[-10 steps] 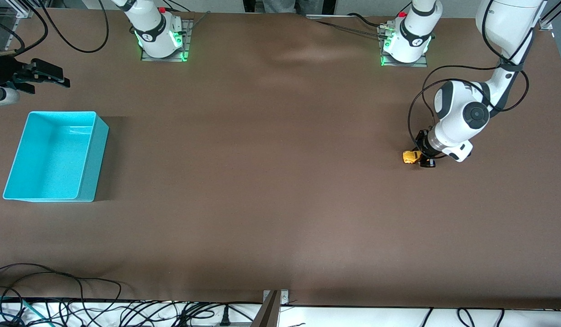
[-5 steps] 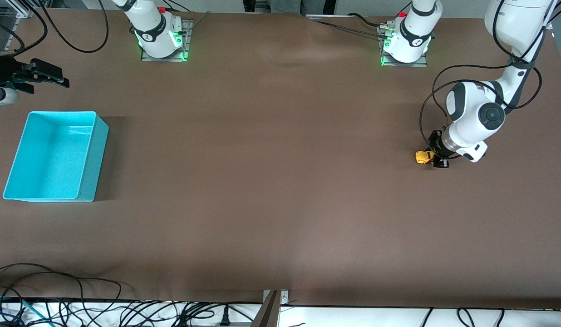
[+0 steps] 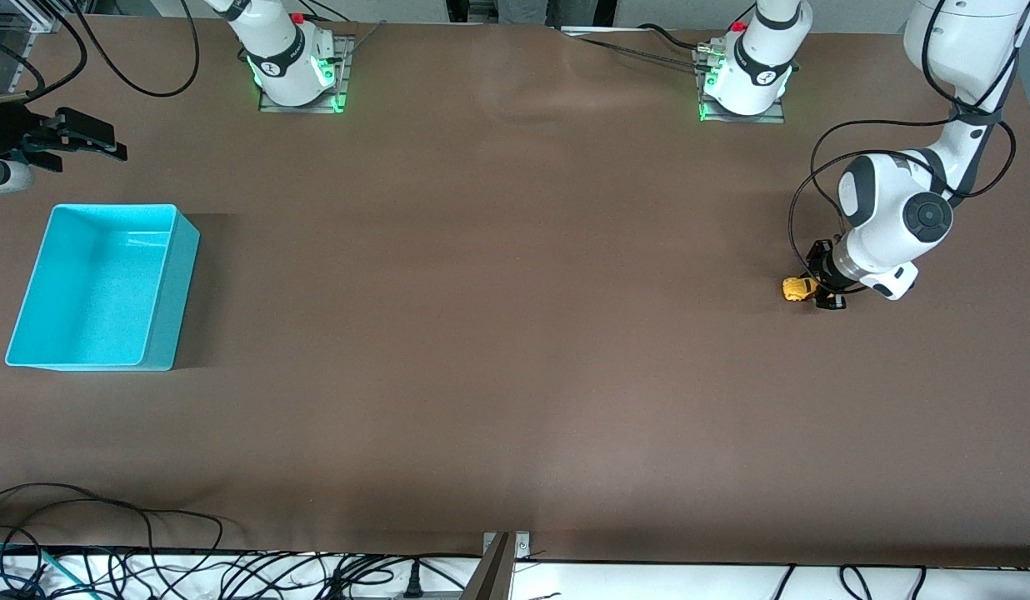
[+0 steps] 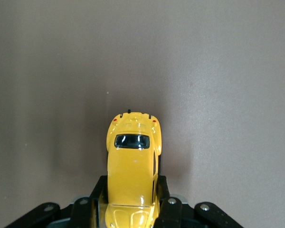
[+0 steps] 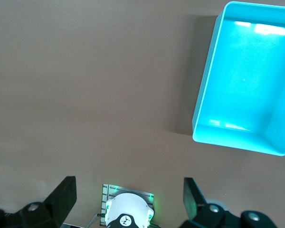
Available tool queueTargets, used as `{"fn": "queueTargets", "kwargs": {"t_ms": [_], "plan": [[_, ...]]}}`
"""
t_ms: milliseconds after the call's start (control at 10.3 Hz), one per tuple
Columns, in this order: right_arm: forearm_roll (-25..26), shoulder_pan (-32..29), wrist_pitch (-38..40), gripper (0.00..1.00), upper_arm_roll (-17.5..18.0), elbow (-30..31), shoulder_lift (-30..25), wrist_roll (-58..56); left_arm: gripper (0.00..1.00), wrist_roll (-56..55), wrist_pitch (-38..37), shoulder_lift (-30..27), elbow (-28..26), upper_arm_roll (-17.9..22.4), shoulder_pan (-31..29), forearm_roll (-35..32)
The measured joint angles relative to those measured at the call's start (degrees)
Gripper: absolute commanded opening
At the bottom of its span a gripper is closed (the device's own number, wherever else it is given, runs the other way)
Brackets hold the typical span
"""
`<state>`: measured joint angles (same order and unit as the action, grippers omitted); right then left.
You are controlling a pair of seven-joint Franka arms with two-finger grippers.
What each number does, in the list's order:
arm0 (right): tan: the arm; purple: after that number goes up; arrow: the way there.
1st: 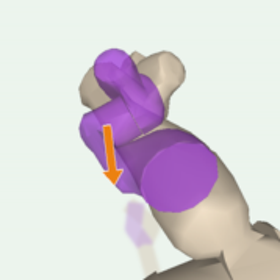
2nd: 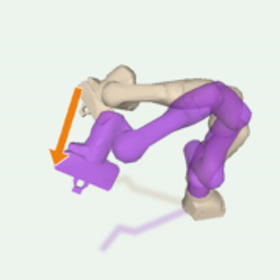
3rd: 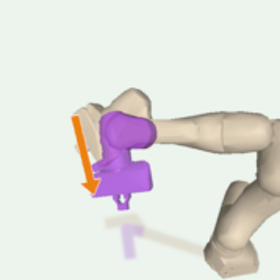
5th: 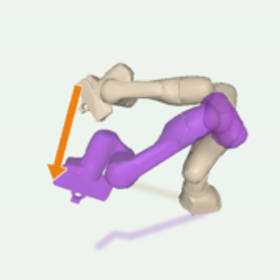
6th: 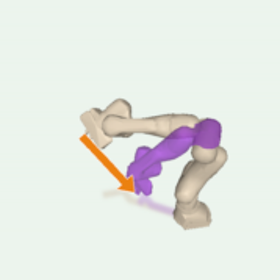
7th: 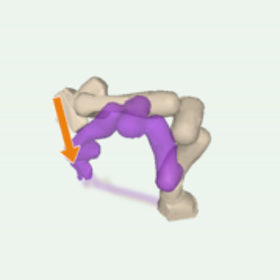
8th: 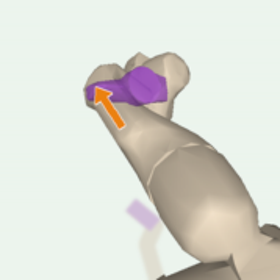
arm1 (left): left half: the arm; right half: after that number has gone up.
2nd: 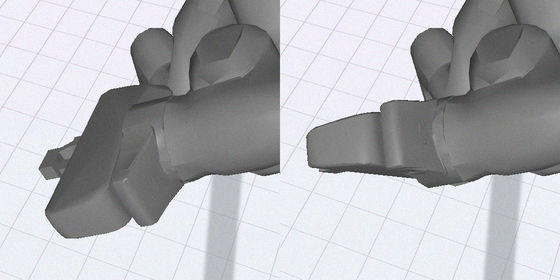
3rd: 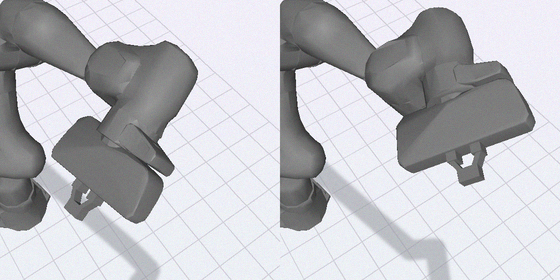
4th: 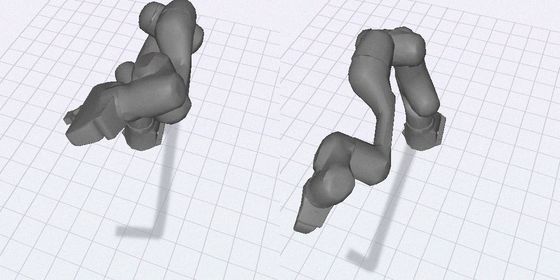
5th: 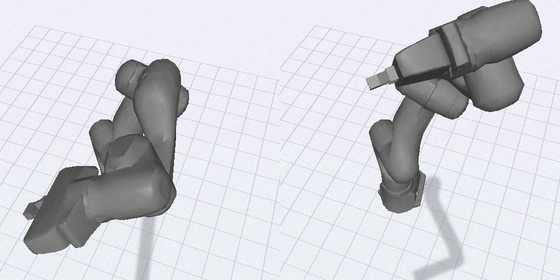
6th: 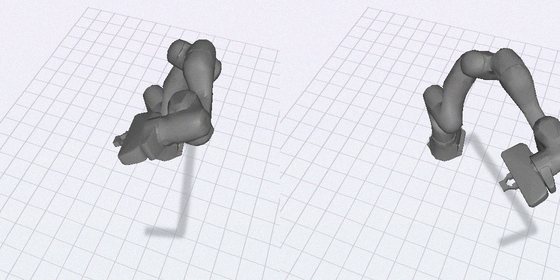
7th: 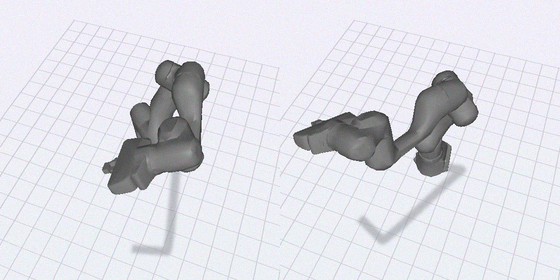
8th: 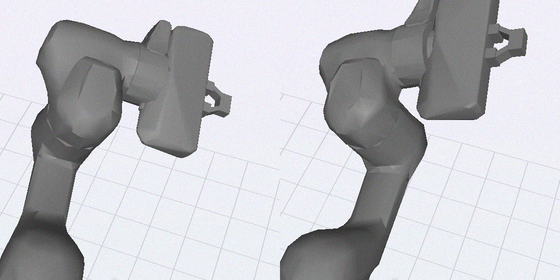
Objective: Wind up and store yellow beetle car
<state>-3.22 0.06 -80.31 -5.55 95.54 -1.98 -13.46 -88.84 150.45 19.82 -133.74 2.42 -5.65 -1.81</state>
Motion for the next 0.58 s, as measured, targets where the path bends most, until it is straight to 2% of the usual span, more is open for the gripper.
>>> {"fn": "queueTargets", "kwargs": {"t_ms": [581], "plan": [[0.0, 0.0, 0.0, 1.0, 0.0, 0.0, 0.0, 0.0, 0.0, 1.7, -0.1, 0.3, 0.4, 1.2, 0.0, -0.1]]}}
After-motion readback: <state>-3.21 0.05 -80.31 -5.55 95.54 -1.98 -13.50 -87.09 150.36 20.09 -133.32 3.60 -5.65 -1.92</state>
